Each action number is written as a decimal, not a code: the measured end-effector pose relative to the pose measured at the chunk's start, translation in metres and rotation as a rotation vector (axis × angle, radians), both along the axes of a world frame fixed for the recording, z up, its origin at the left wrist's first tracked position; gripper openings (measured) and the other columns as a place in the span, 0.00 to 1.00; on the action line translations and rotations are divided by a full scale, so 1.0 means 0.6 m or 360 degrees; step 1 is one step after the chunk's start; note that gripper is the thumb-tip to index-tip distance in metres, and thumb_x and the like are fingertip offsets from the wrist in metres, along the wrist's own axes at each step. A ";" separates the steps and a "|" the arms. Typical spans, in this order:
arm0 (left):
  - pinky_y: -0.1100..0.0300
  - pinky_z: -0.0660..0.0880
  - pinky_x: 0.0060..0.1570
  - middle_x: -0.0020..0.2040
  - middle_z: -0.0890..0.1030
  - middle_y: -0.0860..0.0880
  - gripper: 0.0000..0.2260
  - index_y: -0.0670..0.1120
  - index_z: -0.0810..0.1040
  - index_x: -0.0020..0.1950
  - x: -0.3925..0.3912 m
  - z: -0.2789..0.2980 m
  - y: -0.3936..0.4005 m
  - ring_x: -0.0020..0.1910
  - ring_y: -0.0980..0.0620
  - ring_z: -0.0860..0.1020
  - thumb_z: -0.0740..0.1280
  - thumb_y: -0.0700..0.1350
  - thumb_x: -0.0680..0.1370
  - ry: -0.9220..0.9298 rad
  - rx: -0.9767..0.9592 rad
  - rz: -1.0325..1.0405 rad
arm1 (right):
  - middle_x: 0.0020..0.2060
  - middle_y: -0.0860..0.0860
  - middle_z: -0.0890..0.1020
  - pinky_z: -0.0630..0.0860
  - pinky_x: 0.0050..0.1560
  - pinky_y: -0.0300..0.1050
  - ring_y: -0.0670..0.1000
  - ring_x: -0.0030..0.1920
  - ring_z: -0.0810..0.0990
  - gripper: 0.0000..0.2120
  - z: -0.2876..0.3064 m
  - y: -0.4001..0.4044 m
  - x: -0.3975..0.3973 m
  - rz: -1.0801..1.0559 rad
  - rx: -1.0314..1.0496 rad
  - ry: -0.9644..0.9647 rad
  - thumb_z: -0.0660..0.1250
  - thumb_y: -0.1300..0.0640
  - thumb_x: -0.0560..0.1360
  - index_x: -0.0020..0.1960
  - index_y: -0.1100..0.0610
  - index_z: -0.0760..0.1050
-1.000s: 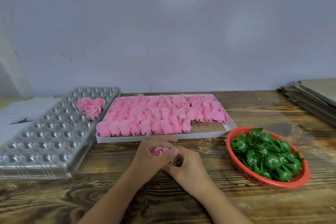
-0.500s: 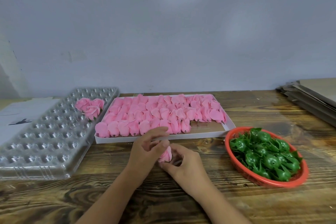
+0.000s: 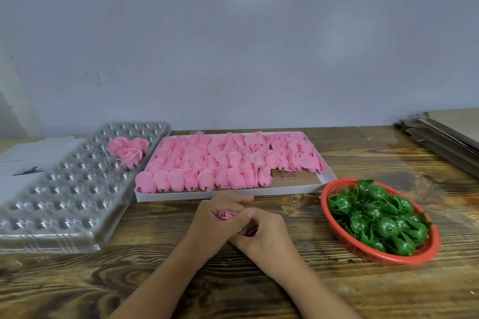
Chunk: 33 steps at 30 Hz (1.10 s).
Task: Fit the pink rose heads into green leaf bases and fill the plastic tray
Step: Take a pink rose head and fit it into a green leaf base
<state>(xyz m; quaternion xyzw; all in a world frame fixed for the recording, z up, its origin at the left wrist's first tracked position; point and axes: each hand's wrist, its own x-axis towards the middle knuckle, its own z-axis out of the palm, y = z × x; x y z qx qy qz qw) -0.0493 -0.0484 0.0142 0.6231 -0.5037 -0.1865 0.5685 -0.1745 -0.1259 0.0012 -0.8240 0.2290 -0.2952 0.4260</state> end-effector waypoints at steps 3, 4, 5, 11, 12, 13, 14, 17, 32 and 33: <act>0.72 0.72 0.57 0.55 0.84 0.64 0.13 0.59 0.88 0.42 0.000 0.000 0.001 0.60 0.62 0.80 0.75 0.40 0.76 -0.0019 0.0049 -0.0009 | 0.38 0.41 0.84 0.76 0.41 0.32 0.40 0.42 0.82 0.08 -0.001 -0.001 -0.002 -0.0024 0.0015 0.0017 0.75 0.52 0.69 0.48 0.47 0.83; 0.73 0.72 0.57 0.56 0.84 0.64 0.13 0.60 0.88 0.42 -0.001 0.001 0.001 0.60 0.63 0.79 0.75 0.40 0.76 -0.0026 0.0055 0.0003 | 0.39 0.41 0.84 0.77 0.42 0.33 0.39 0.43 0.82 0.09 -0.001 -0.002 -0.002 -0.0039 0.0013 0.0022 0.76 0.52 0.68 0.48 0.48 0.83; 0.74 0.71 0.58 0.57 0.84 0.64 0.13 0.60 0.88 0.42 -0.002 0.001 0.002 0.61 0.63 0.79 0.75 0.40 0.76 -0.0038 0.0057 0.0013 | 0.39 0.41 0.84 0.77 0.43 0.32 0.38 0.43 0.82 0.10 0.000 -0.002 -0.002 -0.0048 0.0010 0.0019 0.76 0.52 0.68 0.49 0.48 0.83; 0.71 0.73 0.56 0.55 0.84 0.63 0.09 0.53 0.86 0.43 -0.004 -0.003 -0.002 0.57 0.62 0.81 0.78 0.38 0.73 -0.0037 0.0097 -0.0021 | 0.38 0.29 0.81 0.73 0.41 0.25 0.34 0.44 0.81 0.11 0.001 -0.002 -0.001 -0.0081 0.0036 -0.0021 0.76 0.53 0.67 0.48 0.43 0.81; 0.71 0.74 0.55 0.55 0.85 0.62 0.08 0.52 0.86 0.44 -0.004 -0.003 -0.002 0.56 0.61 0.82 0.79 0.39 0.72 -0.0015 0.0099 -0.0022 | 0.38 0.27 0.80 0.73 0.40 0.25 0.34 0.44 0.81 0.12 0.000 -0.002 -0.001 -0.0086 0.0033 -0.0031 0.76 0.54 0.67 0.48 0.43 0.81; 0.71 0.74 0.54 0.55 0.85 0.62 0.08 0.51 0.86 0.46 -0.004 -0.003 -0.003 0.56 0.60 0.82 0.80 0.41 0.71 0.0010 0.0098 -0.0018 | 0.38 0.27 0.80 0.72 0.40 0.25 0.33 0.44 0.80 0.12 0.000 -0.002 -0.001 -0.0093 0.0039 -0.0042 0.76 0.55 0.67 0.49 0.44 0.81; 0.71 0.75 0.53 0.55 0.85 0.61 0.10 0.51 0.85 0.48 -0.005 -0.001 -0.002 0.55 0.60 0.82 0.80 0.46 0.69 0.0041 0.0099 -0.0018 | 0.38 0.28 0.81 0.73 0.41 0.25 0.33 0.44 0.81 0.13 -0.001 -0.002 -0.001 -0.0100 0.0055 -0.0056 0.76 0.55 0.67 0.50 0.46 0.82; 0.68 0.76 0.52 0.54 0.84 0.56 0.24 0.54 0.81 0.57 -0.002 0.000 -0.001 0.54 0.58 0.81 0.76 0.59 0.64 0.0045 0.0149 -0.0002 | 0.39 0.35 0.83 0.75 0.44 0.27 0.34 0.46 0.81 0.13 -0.003 -0.005 -0.001 -0.0131 0.0093 -0.0088 0.76 0.54 0.68 0.52 0.48 0.82; 0.66 0.77 0.53 0.55 0.86 0.51 0.08 0.54 0.88 0.45 0.007 0.017 0.013 0.58 0.54 0.82 0.75 0.55 0.69 0.0341 -0.0032 -0.0136 | 0.45 0.54 0.85 0.79 0.51 0.51 0.53 0.45 0.82 0.11 0.019 0.002 -0.006 0.0248 0.0391 -0.0148 0.70 0.59 0.74 0.53 0.46 0.82; 0.66 0.78 0.52 0.55 0.86 0.52 0.09 0.54 0.88 0.46 0.007 0.017 0.013 0.57 0.53 0.82 0.76 0.55 0.69 0.0329 -0.0019 -0.0153 | 0.46 0.53 0.85 0.79 0.53 0.55 0.55 0.48 0.83 0.11 0.020 0.002 -0.007 0.0257 0.0404 -0.0152 0.71 0.58 0.74 0.54 0.47 0.82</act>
